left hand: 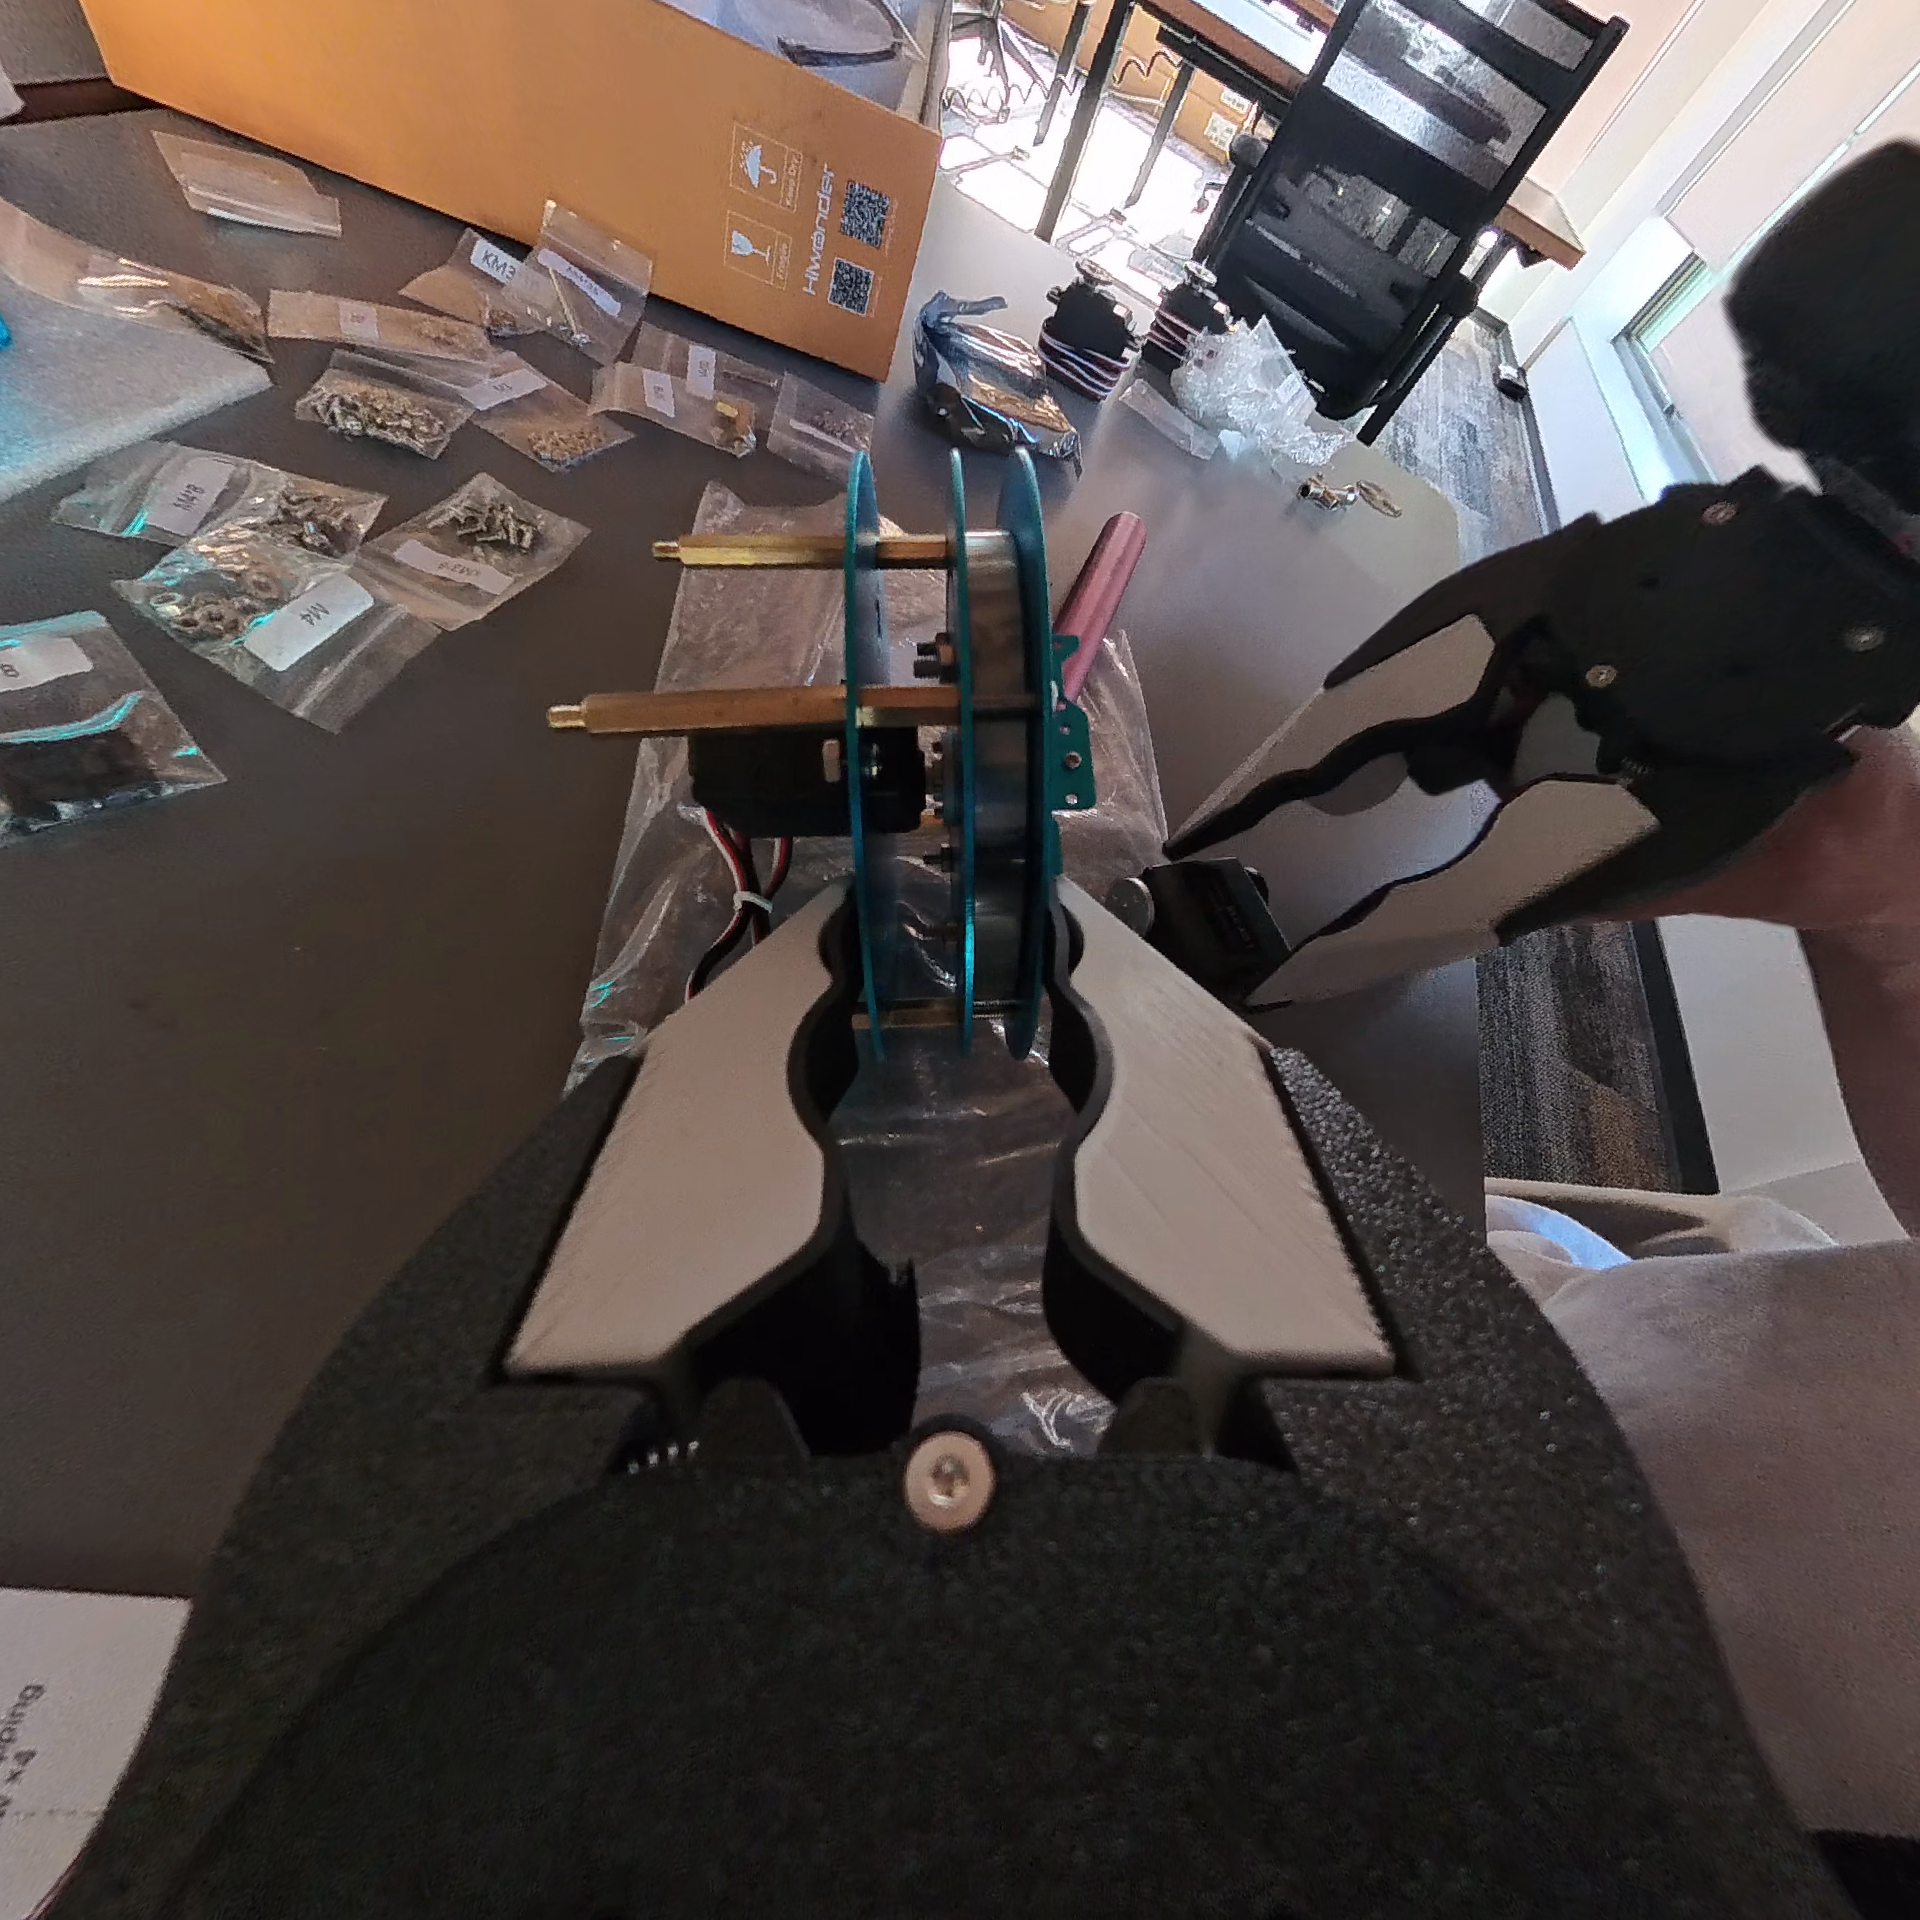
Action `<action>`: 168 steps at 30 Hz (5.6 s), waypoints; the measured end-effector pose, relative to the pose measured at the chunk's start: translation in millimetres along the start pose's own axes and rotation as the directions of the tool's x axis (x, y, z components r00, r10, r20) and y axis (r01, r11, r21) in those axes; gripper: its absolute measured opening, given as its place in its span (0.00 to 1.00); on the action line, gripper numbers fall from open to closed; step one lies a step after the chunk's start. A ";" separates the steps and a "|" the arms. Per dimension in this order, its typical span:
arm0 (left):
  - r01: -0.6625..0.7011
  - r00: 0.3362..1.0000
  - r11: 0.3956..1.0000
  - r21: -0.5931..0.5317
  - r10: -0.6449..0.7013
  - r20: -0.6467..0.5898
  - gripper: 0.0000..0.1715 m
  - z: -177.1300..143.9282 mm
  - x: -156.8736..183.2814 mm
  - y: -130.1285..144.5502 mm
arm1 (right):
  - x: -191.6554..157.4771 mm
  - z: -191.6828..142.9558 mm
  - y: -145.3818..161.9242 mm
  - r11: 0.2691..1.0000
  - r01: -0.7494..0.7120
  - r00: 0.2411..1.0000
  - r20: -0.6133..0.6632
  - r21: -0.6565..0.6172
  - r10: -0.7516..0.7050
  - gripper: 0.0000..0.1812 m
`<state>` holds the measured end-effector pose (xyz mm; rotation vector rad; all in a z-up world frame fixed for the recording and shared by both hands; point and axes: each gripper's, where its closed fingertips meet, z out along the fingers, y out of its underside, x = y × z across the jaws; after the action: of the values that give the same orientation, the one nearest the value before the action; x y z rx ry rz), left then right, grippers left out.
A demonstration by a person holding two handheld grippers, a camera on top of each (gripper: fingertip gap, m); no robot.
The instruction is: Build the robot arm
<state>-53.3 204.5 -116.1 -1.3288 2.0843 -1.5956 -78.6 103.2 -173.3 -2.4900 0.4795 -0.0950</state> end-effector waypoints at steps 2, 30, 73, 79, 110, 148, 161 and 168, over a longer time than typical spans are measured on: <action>0.000 1.000 1.000 0.000 0.000 0.000 0.19 0.1 0.1 -0.2 | -1.4 0.0 -2.0 0.998 0.027 1.000 0.003 -0.058 -0.027 0.27; 0.004 1.000 1.000 -0.012 -0.005 -0.004 0.19 -0.5 -0.1 1.2 | 7.6 -7.8 -93.7 0.870 0.224 0.910 -0.414 0.440 -0.025 0.23; 0.045 0.999 0.999 -0.022 -0.045 -0.008 0.19 -0.2 -3.6 2.7 | 15.6 0.8 -99.2 0.890 0.193 0.908 -0.418 0.412 -0.003 0.23; 0.051 0.999 0.998 -0.021 -0.052 -0.012 0.19 -0.4 -4.4 2.7 | 16.0 1.6 -100.3 0.899 0.218 0.897 -0.441 0.381 -0.031 0.24; 0.058 0.998 0.998 -0.031 -0.058 -0.016 0.19 0.6 -6.1 3.7 | 12.8 2.6 -102.7 0.946 0.148 0.923 -0.385 0.288 -0.027 0.23; -0.097 0.993 0.994 0.055 0.093 0.076 0.19 2.7 -2.1 -16.1 | 16.9 4.9 -100.3 0.908 -0.055 0.997 -0.030 0.415 0.075 0.23; -0.080 0.995 0.994 0.071 0.074 0.072 0.19 1.2 -5.2 -15.9 | 15.8 6.5 -102.5 0.919 -0.038 0.993 -0.086 0.392 0.078 0.24; -0.090 0.994 0.993 0.073 0.085 0.069 0.19 -1.7 -4.6 -13.4 | 11.5 6.2 -103.0 0.907 -0.081 0.988 -0.085 0.413 0.127 0.23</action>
<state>-44.7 208.8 -105.6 -1.2300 1.9939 -1.5575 -34.2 180.5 -120.1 -2.0508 0.5729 -0.2642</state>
